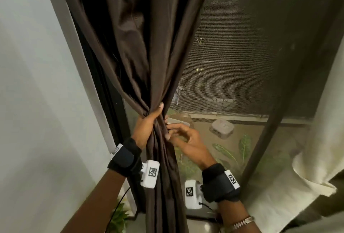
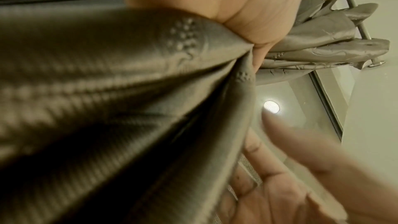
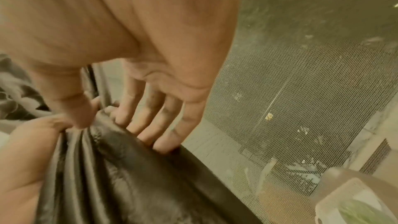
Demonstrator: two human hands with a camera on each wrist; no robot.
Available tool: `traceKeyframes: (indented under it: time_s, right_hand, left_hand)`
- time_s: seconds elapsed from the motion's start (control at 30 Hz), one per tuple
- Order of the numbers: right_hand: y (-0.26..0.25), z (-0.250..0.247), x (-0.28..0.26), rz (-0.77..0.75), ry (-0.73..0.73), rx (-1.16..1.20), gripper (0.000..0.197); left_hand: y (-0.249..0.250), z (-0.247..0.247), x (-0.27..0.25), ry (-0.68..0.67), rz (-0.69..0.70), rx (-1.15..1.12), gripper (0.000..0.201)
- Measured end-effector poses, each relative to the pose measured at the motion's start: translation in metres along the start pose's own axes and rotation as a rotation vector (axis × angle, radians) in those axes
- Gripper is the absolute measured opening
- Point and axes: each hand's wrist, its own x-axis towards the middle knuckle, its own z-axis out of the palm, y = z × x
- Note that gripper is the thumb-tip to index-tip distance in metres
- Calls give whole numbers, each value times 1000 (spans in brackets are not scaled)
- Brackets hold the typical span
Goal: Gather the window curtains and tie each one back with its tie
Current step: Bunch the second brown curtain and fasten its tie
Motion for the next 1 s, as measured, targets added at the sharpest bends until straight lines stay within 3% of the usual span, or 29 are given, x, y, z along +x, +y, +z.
traceKeyframes:
  time_s: [0.03,0.1,0.13,0.2,0.27,0.33,0.4,0.47,0.57,0.67,0.77,0.83,0.93,1.0]
  right_hand:
    - [5,-6,2,-9,123,6,14]
    - [10,-16,8,17,254,9,16]
    - [11,-18,11,48,222,-6,27]
    - [12,-16,13,132,5,-22,55]
    - [16,-6,15,200,-211,-52,70]
    - [25,4,15,228,-318,-72,59]
    - [35,6,15,201,-278,-140,34]
    - [47,2,14,134,-141,-228,10]
    - [48,-12,8,99,11,-235,8]
    - [36,-20,-2,73,-87,-194,23]
    - [28,-19,-11,104,-182,21,11]
    - [22,-10,-15,189,-268,164,21]
    - [14,18,-17,236,-311,22,33]
    - [14,37,-14,104,-247,-165,31]
  left_hand:
    - [-2,-1,1,-1,-8,-4,35]
    - [-4,-1,3,-34,-19,-25,26]
    - [-3,1,0,-73,-37,-74,16]
    - [-1,2,-4,-176,-76,-126,26]
    - [-1,1,-5,-276,-85,-108,34]
    - [1,-3,-6,-369,-93,-71,41]
    - [2,-8,-9,-425,-113,-13,47]
    - [0,-18,-9,-419,-109,27,38]
    - [-6,-29,-6,-354,-79,14,32]
    - [-7,-29,-4,-217,-4,49,42]
    - [-9,-25,-1,-151,182,237,31]
    - [-12,-19,-4,-151,219,284,27]
    - [-19,-14,-13,-183,155,197,7]
    - [-28,-24,-15,-225,117,212,35]
